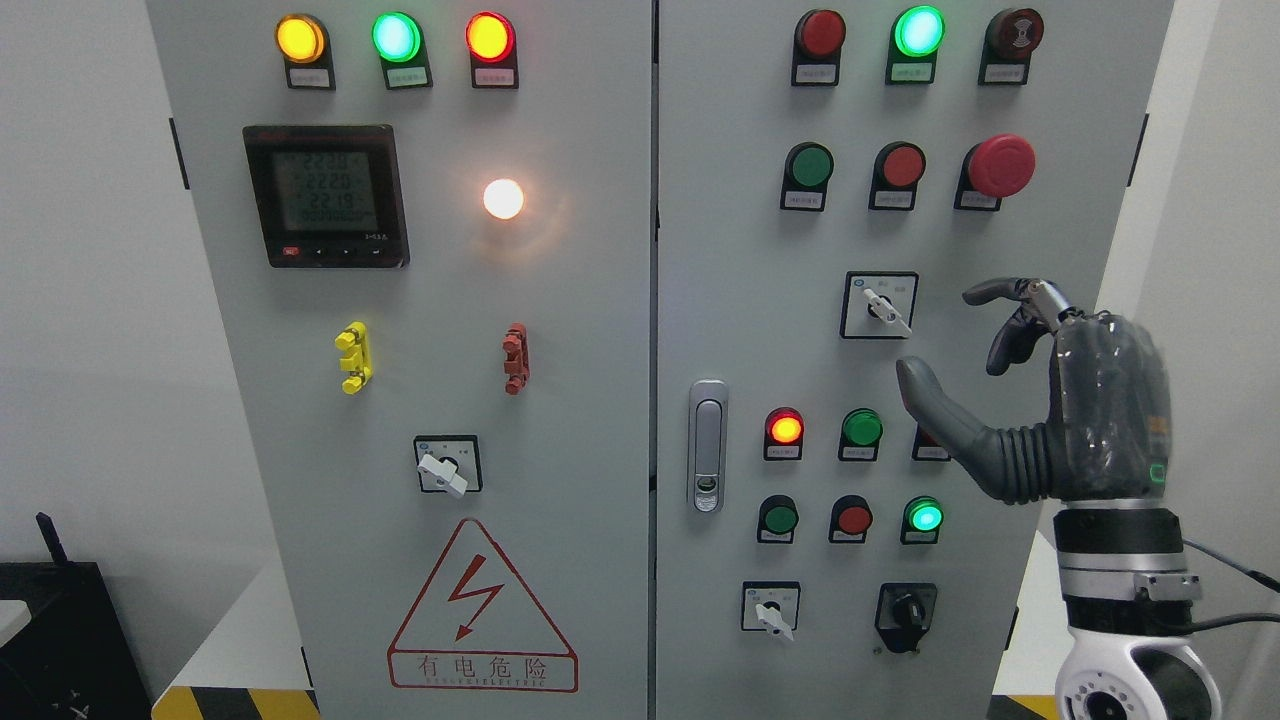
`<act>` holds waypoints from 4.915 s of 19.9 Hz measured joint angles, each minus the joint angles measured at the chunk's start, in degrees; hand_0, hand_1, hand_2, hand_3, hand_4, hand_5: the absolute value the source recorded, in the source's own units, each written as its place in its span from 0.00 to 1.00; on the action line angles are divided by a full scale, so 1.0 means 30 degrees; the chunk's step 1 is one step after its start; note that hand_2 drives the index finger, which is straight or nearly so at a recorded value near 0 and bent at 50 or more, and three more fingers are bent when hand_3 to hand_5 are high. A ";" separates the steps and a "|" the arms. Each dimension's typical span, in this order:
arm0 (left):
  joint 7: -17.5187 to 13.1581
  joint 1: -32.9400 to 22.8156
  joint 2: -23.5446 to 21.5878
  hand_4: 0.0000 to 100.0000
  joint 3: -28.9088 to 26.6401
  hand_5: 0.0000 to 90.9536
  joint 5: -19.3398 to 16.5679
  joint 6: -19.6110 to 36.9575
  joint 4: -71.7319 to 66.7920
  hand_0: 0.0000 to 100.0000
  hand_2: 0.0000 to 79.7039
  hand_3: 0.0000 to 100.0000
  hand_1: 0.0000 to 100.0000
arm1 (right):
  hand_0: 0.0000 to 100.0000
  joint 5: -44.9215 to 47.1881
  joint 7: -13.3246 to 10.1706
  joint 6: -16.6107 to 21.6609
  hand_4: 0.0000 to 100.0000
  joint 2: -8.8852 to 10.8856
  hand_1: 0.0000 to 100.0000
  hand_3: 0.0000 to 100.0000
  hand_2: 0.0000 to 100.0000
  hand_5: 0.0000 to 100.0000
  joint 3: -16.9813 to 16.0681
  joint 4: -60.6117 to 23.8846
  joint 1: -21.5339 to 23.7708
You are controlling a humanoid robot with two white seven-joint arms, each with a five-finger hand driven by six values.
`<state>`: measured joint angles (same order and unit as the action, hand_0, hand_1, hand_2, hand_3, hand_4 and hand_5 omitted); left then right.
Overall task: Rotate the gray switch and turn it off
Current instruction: 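Move the right hand toward the gray rotary switch below the red buttons, then position the right hand's fingers around the gray switch knob, then close the right hand's fingers to grip the switch knob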
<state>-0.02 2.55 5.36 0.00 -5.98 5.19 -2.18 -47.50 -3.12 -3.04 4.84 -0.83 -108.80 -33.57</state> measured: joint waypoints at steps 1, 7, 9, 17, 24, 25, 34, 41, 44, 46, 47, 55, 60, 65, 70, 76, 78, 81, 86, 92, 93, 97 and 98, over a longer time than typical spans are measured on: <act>0.0000 0.0000 0.0000 0.00 0.0000 0.00 0.0000 0.0000 0.0000 0.12 0.00 0.00 0.39 | 0.04 -0.0007 -0.0002 -0.0024 0.88 -0.0059 0.39 0.92 0.46 1.00 0.0023 0.0021 -0.0041; 0.0001 0.0000 0.0000 0.00 0.0000 0.00 0.0000 0.0000 0.0000 0.12 0.00 0.00 0.39 | 0.05 -0.0134 -0.0037 -0.0423 0.89 -0.0394 0.40 0.93 0.48 1.00 0.0215 0.0124 -0.0293; 0.0000 0.0000 0.0000 0.00 0.0000 0.00 0.0000 0.0000 0.0000 0.12 0.00 0.00 0.39 | 0.05 -0.0296 -0.0040 -0.0882 0.89 -0.0470 0.40 0.93 0.49 1.00 0.0343 0.0151 -0.0345; 0.0000 0.0000 0.0000 0.00 0.0000 0.00 0.0000 0.0000 -0.0001 0.12 0.00 0.00 0.39 | 0.07 -0.0714 -0.0097 -0.2167 0.89 -0.0666 0.34 0.93 0.53 1.00 0.0653 0.0308 -0.0564; 0.0000 0.0000 0.0000 0.00 0.0000 0.00 0.0000 0.0000 -0.0003 0.12 0.00 0.00 0.39 | 0.05 -0.0813 0.0101 -0.2656 0.89 -0.0753 0.33 0.93 0.54 1.00 0.0886 0.0589 -0.0892; 0.0000 0.0000 0.0000 0.00 0.0000 0.00 0.0000 0.0000 -0.0002 0.12 0.00 0.00 0.39 | 0.05 -0.0828 0.0113 -0.2676 0.89 -0.0759 0.33 0.93 0.54 1.00 0.0921 0.0647 -0.0941; 0.0000 0.0000 0.0000 0.00 0.0000 0.00 0.0000 0.0000 0.0000 0.12 0.00 0.00 0.39 | 0.04 -0.0929 0.0129 -0.3360 0.89 -0.0812 0.35 0.92 0.54 1.00 0.1181 0.1192 -0.1500; 0.0000 0.0000 0.0000 0.00 0.0000 0.00 0.0000 0.0000 0.0000 0.12 0.00 0.00 0.39 | 0.03 -0.1305 0.0131 -0.3426 0.89 -0.0831 0.37 0.92 0.56 1.00 0.1303 0.1561 -0.1658; 0.0001 0.0000 0.0000 0.00 0.0000 0.00 0.0000 0.0000 0.0000 0.12 0.00 0.00 0.39 | 0.03 -0.1391 0.0131 -0.3426 0.89 -0.0835 0.37 0.92 0.57 1.00 0.1332 0.1683 -0.1689; 0.0001 0.0000 0.0000 0.00 0.0000 0.00 0.0000 0.0000 0.0001 0.12 0.00 0.00 0.39 | 0.03 -0.1431 0.0131 -0.3427 0.89 -0.0837 0.37 0.92 0.57 1.00 0.1354 0.1756 -0.1702; 0.0000 0.0000 0.0000 0.00 0.0000 0.00 0.0000 0.0000 0.0001 0.12 0.00 0.00 0.39 | 0.03 -0.1463 0.0131 -0.3426 0.89 -0.0838 0.37 0.92 0.57 1.00 0.1358 0.1786 -0.1708; 0.0000 0.0000 0.0000 0.00 0.0000 0.00 0.0000 0.0000 0.0002 0.12 0.00 0.00 0.39 | 0.02 -0.1849 0.0160 -0.3868 0.89 -0.0845 0.39 0.92 0.58 1.00 0.1442 0.2019 -0.1856; 0.0000 0.0000 0.0003 0.00 0.0000 0.00 0.0000 0.0000 0.0002 0.12 0.00 0.00 0.39 | 0.02 -0.1924 0.0180 -0.4154 0.89 -0.0847 0.40 0.92 0.60 1.00 0.1588 0.2108 -0.2041; 0.0000 0.0000 0.0002 0.00 0.0000 0.00 0.0000 0.0000 0.0002 0.12 0.00 0.00 0.39 | 0.03 -0.1960 0.0186 -0.4230 0.89 -0.0849 0.40 0.92 0.62 1.00 0.1736 0.2173 -0.2171; 0.0000 0.0000 0.0002 0.00 0.0000 0.00 0.0000 0.0000 0.0002 0.12 0.00 0.00 0.39 | 0.03 -0.1986 0.0190 -0.4246 0.89 -0.0850 0.39 0.93 0.62 1.00 0.1839 0.2213 -0.2218; 0.0000 0.0000 0.0003 0.00 0.0000 0.00 0.0000 0.0000 0.0003 0.12 0.00 0.00 0.39 | 0.05 -0.2035 0.0193 -0.4247 0.89 -0.0851 0.39 0.93 0.63 1.00 0.1910 0.2244 -0.2257; 0.0000 0.0000 0.0003 0.00 0.0000 0.00 0.0000 -0.0001 0.0006 0.12 0.00 0.00 0.39 | 0.06 -0.2043 0.0193 -0.4248 0.89 -0.0851 0.39 0.93 0.63 1.00 0.1922 0.2249 -0.2298; 0.0001 0.0000 0.0003 0.00 0.0000 0.00 0.0000 0.0000 0.0005 0.12 0.00 0.00 0.39 | 0.10 -0.2053 0.0193 -0.4248 0.89 -0.0851 0.39 0.93 0.63 1.00 0.1945 0.2255 -0.2360; 0.0000 0.0000 0.0003 0.00 0.0000 0.00 0.0000 0.0000 0.0004 0.12 0.00 0.00 0.39 | 0.14 -0.2091 0.0193 -0.4247 0.89 -0.0851 0.40 0.93 0.64 1.00 0.1974 0.2304 -0.2437; 0.0000 0.0000 0.0003 0.00 0.0000 0.00 0.0000 0.0000 0.0005 0.12 0.00 0.00 0.39 | 0.15 -0.2184 0.0193 -0.4272 0.89 -0.0857 0.42 0.93 0.65 1.00 0.1996 0.2356 -0.2473; 0.0000 0.0000 0.0003 0.00 0.0000 0.00 0.0000 0.0000 0.0005 0.12 0.00 0.00 0.39 | 0.15 -0.2222 0.0193 -0.4279 0.89 -0.0857 0.42 0.93 0.65 1.00 0.2000 0.2365 -0.2476; 0.0000 0.0000 0.0002 0.00 0.0000 0.00 0.0000 0.0000 0.0005 0.12 0.00 0.00 0.39 | 0.15 -0.2400 0.0193 -0.4279 0.89 -0.0857 0.43 0.93 0.65 1.00 0.2013 0.2406 -0.2495; 0.0000 0.0000 0.0003 0.00 0.0000 0.00 0.0000 0.0000 0.0005 0.12 0.00 0.00 0.39 | 0.15 -0.2425 0.0193 -0.4279 0.89 -0.0857 0.43 0.93 0.65 1.00 0.2014 0.2415 -0.2498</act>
<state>-0.02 2.55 5.37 0.00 -5.98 5.19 -2.16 -54.78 -2.54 -15.88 2.27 5.21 -101.56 -41.06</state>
